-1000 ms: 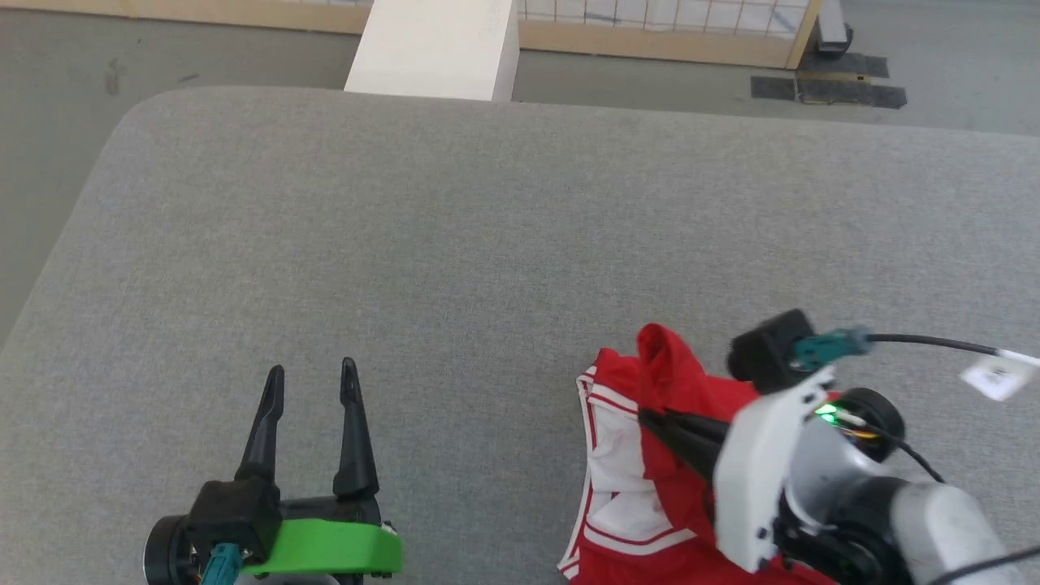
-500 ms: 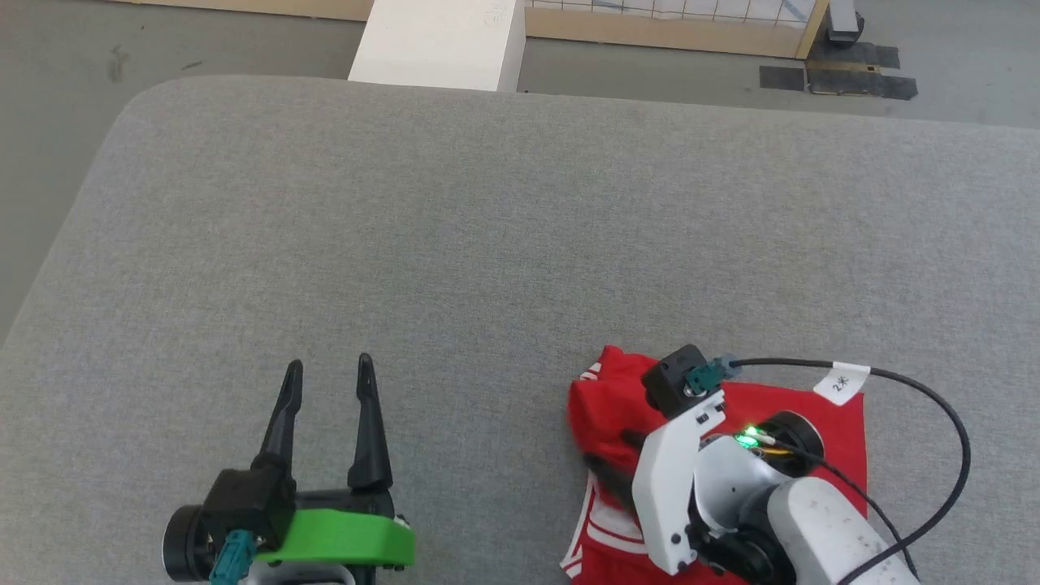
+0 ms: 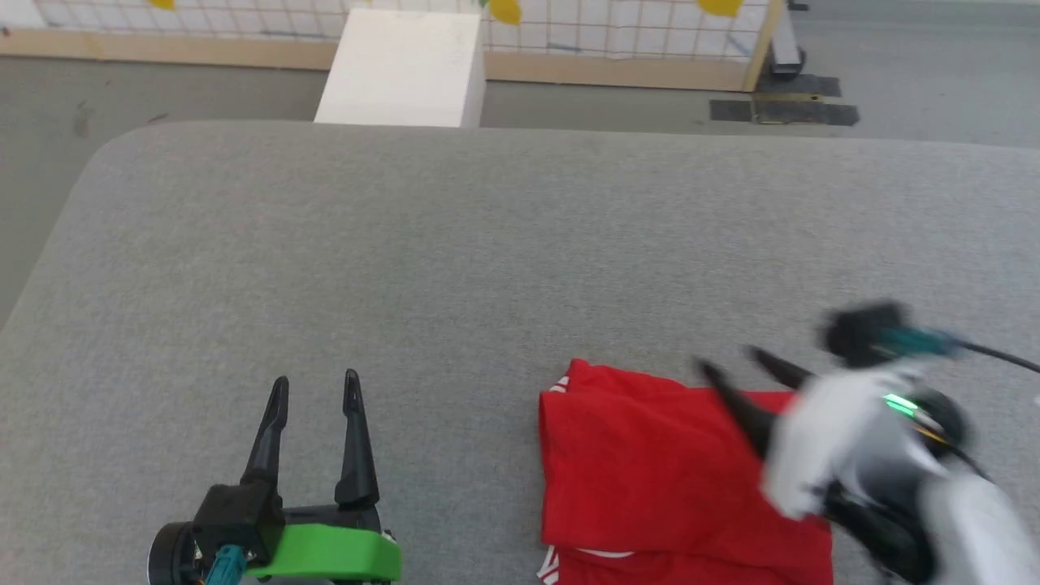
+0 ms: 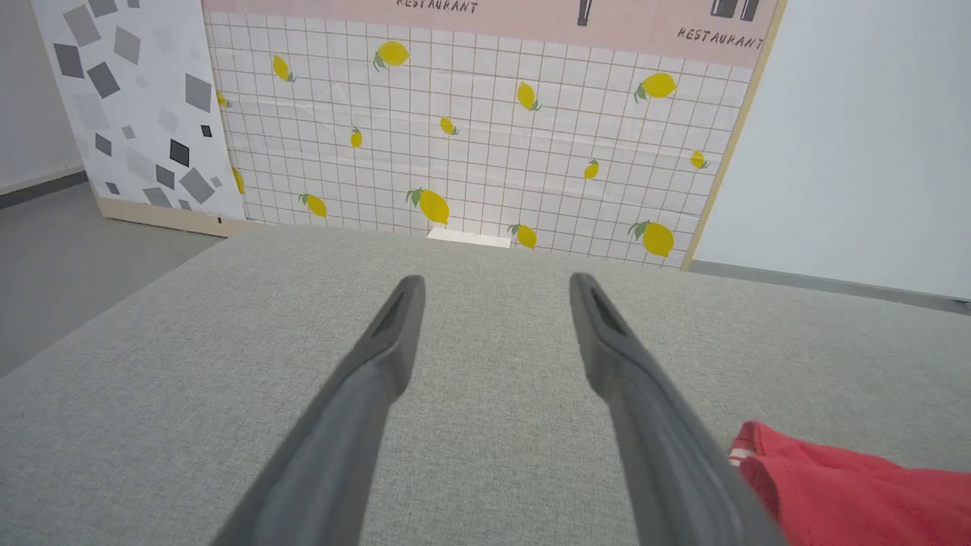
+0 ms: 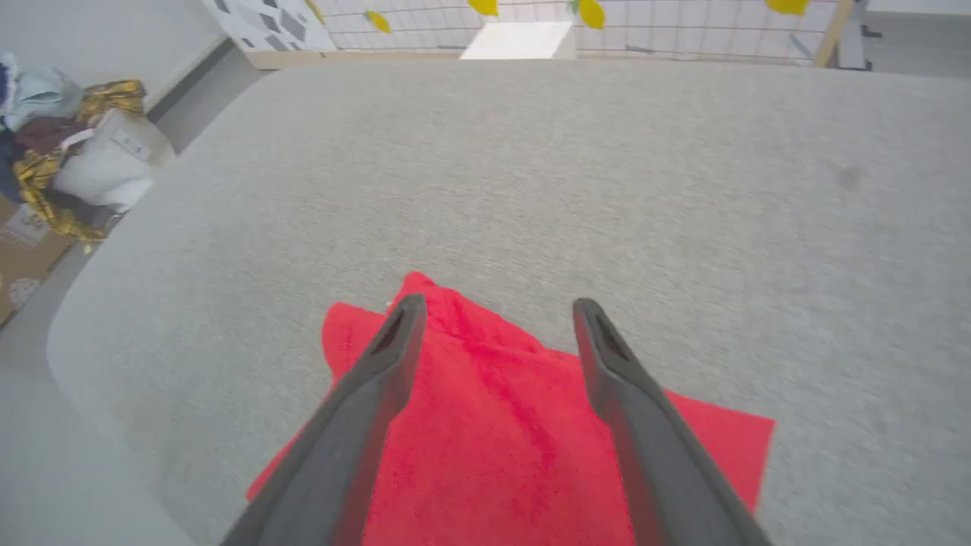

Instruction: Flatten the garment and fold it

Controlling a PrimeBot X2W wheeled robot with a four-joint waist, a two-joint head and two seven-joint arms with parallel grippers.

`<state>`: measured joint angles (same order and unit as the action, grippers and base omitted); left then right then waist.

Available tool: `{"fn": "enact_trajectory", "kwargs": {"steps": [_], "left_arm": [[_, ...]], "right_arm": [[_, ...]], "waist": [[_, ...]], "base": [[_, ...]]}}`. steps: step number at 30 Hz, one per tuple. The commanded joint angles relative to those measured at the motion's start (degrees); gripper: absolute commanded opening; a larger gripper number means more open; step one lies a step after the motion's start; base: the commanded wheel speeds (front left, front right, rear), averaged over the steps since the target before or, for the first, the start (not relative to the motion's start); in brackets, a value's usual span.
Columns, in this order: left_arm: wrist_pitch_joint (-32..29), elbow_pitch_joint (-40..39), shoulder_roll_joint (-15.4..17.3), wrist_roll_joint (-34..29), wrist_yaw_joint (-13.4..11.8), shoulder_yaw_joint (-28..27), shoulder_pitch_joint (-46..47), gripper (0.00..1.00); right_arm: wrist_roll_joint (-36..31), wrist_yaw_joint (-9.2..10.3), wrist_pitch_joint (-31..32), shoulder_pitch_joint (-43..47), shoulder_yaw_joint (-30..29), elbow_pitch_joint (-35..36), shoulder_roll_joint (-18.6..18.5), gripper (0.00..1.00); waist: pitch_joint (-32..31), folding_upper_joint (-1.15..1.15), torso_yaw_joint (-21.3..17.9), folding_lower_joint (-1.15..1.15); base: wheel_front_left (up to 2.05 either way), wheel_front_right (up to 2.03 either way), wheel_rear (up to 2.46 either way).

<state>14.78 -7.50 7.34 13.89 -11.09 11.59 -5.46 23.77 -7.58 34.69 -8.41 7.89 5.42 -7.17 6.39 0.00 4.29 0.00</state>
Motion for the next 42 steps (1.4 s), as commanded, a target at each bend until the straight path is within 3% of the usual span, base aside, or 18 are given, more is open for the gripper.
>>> {"fn": "enact_trajectory", "kwargs": {"steps": [1, 5, 8, 23, 24, 25, 26, 34, 42], "left_arm": [[0.2, -0.5, 0.6, -0.6, 0.1, -0.2, -0.9, 1.0], [0.2, -1.3, 1.1, -0.8, 0.0, -0.4, -1.3, 1.0], [0.2, -1.8, 1.3, -0.8, -0.2, -0.5, -1.3, 1.0], [-0.7, -3.1, 2.4, -2.6, -0.5, 0.7, 1.8, 1.0], [-0.7, -3.1, 2.4, -2.6, -0.5, 0.8, 1.9, 1.0], [-0.7, -2.9, 2.4, -2.5, -0.4, 0.8, 2.1, 1.0], [-0.8, -2.8, 2.4, -2.5, -0.4, 0.9, 2.2, 1.0], [-0.7, -2.4, 2.6, -2.4, -0.5, 1.1, 2.4, 1.0], [-0.8, -2.7, 3.3, -1.7, -0.5, 0.7, 1.5, 1.0]], "right_arm": [[-0.6, 0.09, 0.0, 3.1, -3.0, 1.5, -0.4, 1.0], [-1.9, 0.09, 0.7, 9.2, -12.1, 4.8, 0.1, 1.0], [-2.3, 0.09, 0.9, 12.0, -15.4, 4.9, 1.3, 1.0], [-2.4, 0.09, 0.0, 8.1, -16.4, -8.0, 4.1, 1.0], [-2.1, 0.09, 0.4, 7.8, -16.3, -8.7, 4.2, 0.44], [-1.5, 0.09, 0.9, 7.5, -16.4, -9.5, 4.2, 0.26], [-1.0, 0.09, 1.3, 7.2, -16.5, -10.1, 4.2, 0.0], [0.1, 0.09, 0.3, 6.0, -15.0, -11.3, 4.3, 0.0], [-3.2, 0.09, -0.1, 2.1, -13.7, -9.9, 3.5, 0.0]], "waist": [[-0.3, 0.0, -0.7, 0.0], [0.6, 0.0, -1.2, 0.0], [1.3, 0.0, -1.5, 0.0], [5.3, 0.0, 0.3, 0.0], [5.4, 0.0, 0.4, 0.0], [5.4, 0.0, 0.5, 0.0], [5.4, 0.0, 0.5, 0.0], [3.1, 0.0, -0.5, 0.0], [1.0, 0.0, -3.7, 0.0]], "base": [[0.0, 0.0, 0.0], [0.0, 0.0, 0.0], [0.0, 0.0, 0.0], [0.0, 0.0, 0.0], [0.0, 0.0, 0.0], [0.0, 0.0, 0.0], [0.0, 0.0, 0.0], [0.0, 0.0, 0.0], [0.0, 0.0, 0.0]]}}
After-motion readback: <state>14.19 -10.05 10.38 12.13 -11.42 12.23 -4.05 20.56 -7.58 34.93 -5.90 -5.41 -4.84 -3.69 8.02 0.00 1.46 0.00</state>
